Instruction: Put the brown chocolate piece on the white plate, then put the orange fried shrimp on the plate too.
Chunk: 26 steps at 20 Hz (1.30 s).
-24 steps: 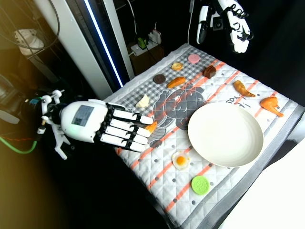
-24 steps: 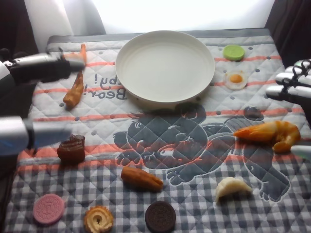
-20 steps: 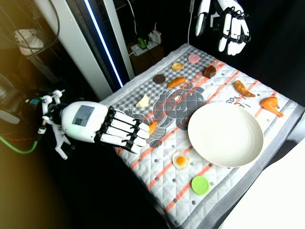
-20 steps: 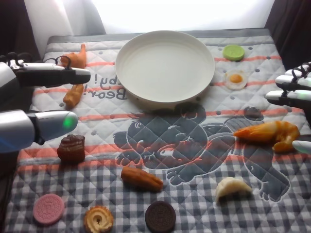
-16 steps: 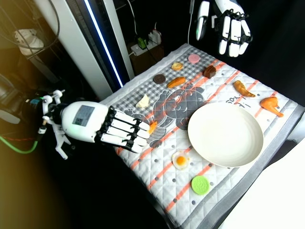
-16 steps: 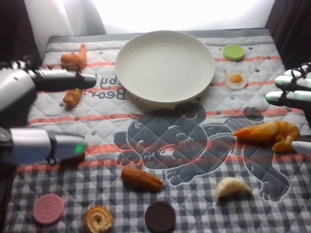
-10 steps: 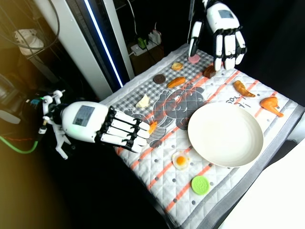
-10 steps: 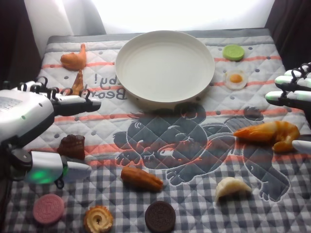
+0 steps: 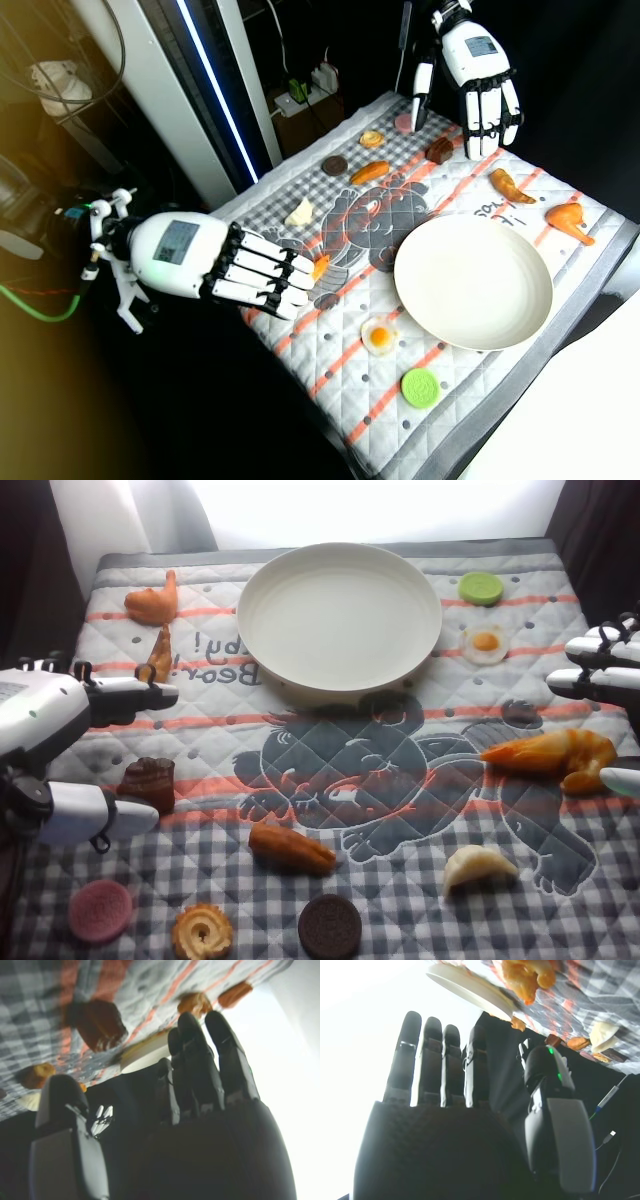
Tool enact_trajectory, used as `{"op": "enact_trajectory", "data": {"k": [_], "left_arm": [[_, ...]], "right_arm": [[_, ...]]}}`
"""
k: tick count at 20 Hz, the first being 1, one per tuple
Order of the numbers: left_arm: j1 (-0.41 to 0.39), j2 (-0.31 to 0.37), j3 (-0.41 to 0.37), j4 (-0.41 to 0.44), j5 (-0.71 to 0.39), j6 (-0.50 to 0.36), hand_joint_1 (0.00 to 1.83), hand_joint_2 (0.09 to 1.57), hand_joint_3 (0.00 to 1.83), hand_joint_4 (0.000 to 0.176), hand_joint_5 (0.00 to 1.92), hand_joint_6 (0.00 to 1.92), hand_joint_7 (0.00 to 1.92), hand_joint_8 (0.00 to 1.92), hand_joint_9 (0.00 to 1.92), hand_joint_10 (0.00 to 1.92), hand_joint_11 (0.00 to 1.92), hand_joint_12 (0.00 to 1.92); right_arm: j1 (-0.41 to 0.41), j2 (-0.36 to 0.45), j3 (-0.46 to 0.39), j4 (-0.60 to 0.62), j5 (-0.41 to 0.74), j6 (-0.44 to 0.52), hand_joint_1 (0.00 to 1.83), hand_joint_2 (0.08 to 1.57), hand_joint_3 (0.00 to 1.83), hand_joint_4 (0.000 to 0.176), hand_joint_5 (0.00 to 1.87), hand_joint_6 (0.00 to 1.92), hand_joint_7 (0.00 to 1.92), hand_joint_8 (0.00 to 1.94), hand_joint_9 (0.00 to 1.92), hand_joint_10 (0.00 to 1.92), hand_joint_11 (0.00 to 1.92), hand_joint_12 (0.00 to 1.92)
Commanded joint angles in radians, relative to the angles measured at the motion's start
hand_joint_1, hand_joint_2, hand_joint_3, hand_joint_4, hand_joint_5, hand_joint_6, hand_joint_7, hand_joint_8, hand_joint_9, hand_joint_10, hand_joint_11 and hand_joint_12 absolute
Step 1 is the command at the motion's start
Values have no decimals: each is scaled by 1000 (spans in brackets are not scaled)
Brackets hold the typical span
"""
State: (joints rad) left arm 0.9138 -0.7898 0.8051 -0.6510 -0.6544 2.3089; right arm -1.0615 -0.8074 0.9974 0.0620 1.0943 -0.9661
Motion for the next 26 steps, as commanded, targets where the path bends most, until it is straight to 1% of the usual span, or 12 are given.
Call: {"op": "enact_trajectory", "data": {"k": [1, 5, 10, 13, 15, 18, 19, 20, 22, 24, 25, 26], "left_arm": [[-14, -6, 9, 19, -83, 2, 789, 992, 0, 160, 416, 11, 620, 12, 623, 8, 139, 778], [-14, -15, 21, -2, -73, 2, 937, 968, 0, 95, 560, 0, 776, 1, 736, 4, 176, 962], [-17, -31, 34, -17, -62, 2, 1035, 948, 0, 58, 682, 2, 888, 4, 874, 33, 217, 1236], [-25, -42, 40, -16, -56, 2, 984, 926, 0, 56, 670, 0, 886, 1, 864, 20, 170, 1143], [-28, -47, 42, -14, -56, 2, 957, 913, 2, 46, 672, 0, 905, 4, 895, 28, 194, 1220], [-35, -61, 52, -21, -51, 2, 1112, 942, 0, 0, 972, 13, 1137, 39, 1016, 69, 197, 1250], [-37, -65, 55, -25, -49, 2, 1256, 1005, 4, 0, 1262, 74, 1176, 694, 1104, 162, 236, 1332], [-40, -72, 60, -29, -47, 2, 1284, 1021, 13, 0, 1346, 20, 1148, 909, 1065, 440, 267, 1402], [-45, -80, 64, -34, -53, 2, 1285, 1047, 3, 0, 1352, 4, 1099, 1051, 921, 1027, 268, 1397], [-51, -90, 66, -40, -70, 2, 1165, 1021, 9, 0, 1214, 554, 1021, 1123, 808, 1537, 280, 1719], [-58, -96, 70, -40, -75, 2, 1148, 1033, 3, 0, 1177, 633, 985, 1278, 787, 1713, 292, 1825], [-67, -99, 73, -37, -79, 1, 1150, 1036, 0, 0, 1166, 657, 970, 1263, 787, 1620, 256, 1732]], "right_arm": [[10, 0, 1, 14, 120, 0, 414, 1299, 2, 37, 403, 0, 297, 0, 319, 1, 90, 679], [10, 0, 0, 14, 120, 0, 387, 1296, 0, 34, 403, 1, 310, 5, 338, 8, 106, 677], [8, 0, -1, 14, 120, 0, 361, 1314, 5, 6, 424, 4, 320, 2, 332, 0, 103, 674], [7, 0, -1, 14, 120, 0, 341, 1320, 4, 26, 415, 2, 313, 0, 323, 1, 65, 662], [7, 0, -1, 14, 120, 0, 366, 1312, 0, 16, 423, 3, 311, 0, 313, 1, 76, 674], [4, 0, -3, 14, 120, 0, 344, 1318, 2, 17, 421, 1, 316, 1, 325, 4, 94, 685], [3, 0, -3, 14, 120, 0, 349, 1314, 0, 13, 426, 2, 323, 4, 336, 7, 100, 688], [2, 0, -3, 14, 120, 0, 330, 1310, 0, 13, 433, 4, 331, 5, 351, 10, 117, 698], [2, 0, -3, 14, 120, 0, 359, 1315, 0, 12, 430, 1, 337, 3, 354, 6, 107, 698], [2, 0, -3, 15, 120, 0, 339, 1319, 1, 27, 427, 0, 338, 2, 349, 2, 61, 679], [1, 0, -4, 15, 120, 0, 312, 1318, 1, 27, 429, 1, 338, 1, 351, 2, 67, 691], [0, 0, -4, 15, 120, 0, 326, 1319, 0, 29, 434, 2, 341, 1, 356, 3, 102, 708]]}}
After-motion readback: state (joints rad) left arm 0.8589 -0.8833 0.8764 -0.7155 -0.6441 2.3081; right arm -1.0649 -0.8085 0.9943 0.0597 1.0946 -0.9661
